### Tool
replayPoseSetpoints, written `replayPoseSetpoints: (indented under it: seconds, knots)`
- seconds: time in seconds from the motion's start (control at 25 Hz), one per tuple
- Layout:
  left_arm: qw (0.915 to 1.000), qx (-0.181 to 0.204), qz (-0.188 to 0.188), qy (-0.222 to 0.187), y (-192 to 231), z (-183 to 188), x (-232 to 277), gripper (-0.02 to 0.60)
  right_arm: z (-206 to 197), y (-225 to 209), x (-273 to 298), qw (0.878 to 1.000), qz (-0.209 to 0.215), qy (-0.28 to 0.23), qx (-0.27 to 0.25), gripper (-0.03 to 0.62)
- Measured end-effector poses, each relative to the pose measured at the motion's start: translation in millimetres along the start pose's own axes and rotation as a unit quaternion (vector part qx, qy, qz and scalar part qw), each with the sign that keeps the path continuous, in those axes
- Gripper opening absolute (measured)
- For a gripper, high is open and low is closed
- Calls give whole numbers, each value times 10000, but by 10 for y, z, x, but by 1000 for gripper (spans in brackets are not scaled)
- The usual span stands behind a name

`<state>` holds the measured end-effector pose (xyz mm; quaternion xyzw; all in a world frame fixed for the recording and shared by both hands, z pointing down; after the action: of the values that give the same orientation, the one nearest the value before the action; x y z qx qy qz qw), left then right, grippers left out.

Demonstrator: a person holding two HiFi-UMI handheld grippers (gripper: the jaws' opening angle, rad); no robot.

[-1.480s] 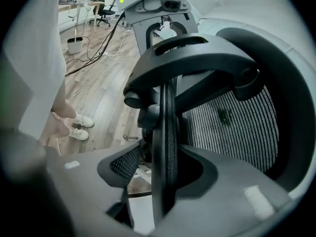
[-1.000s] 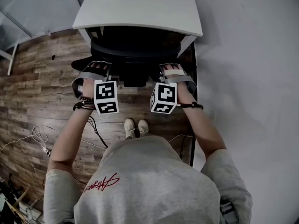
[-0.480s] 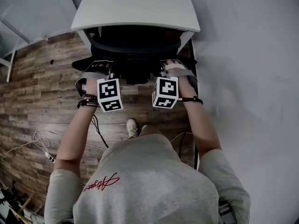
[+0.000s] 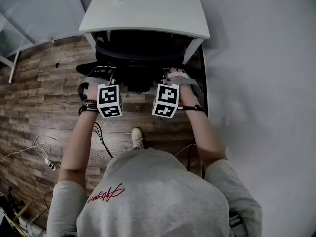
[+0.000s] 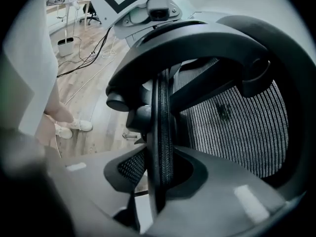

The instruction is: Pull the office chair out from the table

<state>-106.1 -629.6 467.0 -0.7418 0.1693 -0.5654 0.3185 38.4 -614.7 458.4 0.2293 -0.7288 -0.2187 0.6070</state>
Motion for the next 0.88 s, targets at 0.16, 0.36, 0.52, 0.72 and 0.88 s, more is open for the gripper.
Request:
replayPoseSetpoints:
  seconds: [0.16,0.36,0.52,0.72,0.88]
  knots:
    - [10000,19,65,19,-126,56,-90,95,-9,112,-84,9999,125,11,65,98]
    - [9999,-4,110,34,-203,187,-121,94,-107,129,-138,9991,382,75,192,104]
    - [9999,-28,81,57,-222,231,-124,92,-144,141,-158,9987,450,82,205,106]
    - [9999,-65,55,92,-248,261,-151,92,-160,170,-196,9988,451,74,177,106]
    - [9999,-32,131,93,-332,320,-209,91,-192,242,-269,9989,439,54,140,106]
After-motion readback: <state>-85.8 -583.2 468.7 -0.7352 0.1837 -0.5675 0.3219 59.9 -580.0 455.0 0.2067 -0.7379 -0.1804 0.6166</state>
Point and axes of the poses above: the fingertips, and each gripper's own axes: x forward along the fingers, y to its left, z out of its top, the point moved 9 cm from there along -x, backward along the fingers, and after that the axes turned 2 degrees about z, right-handed, at the moved point
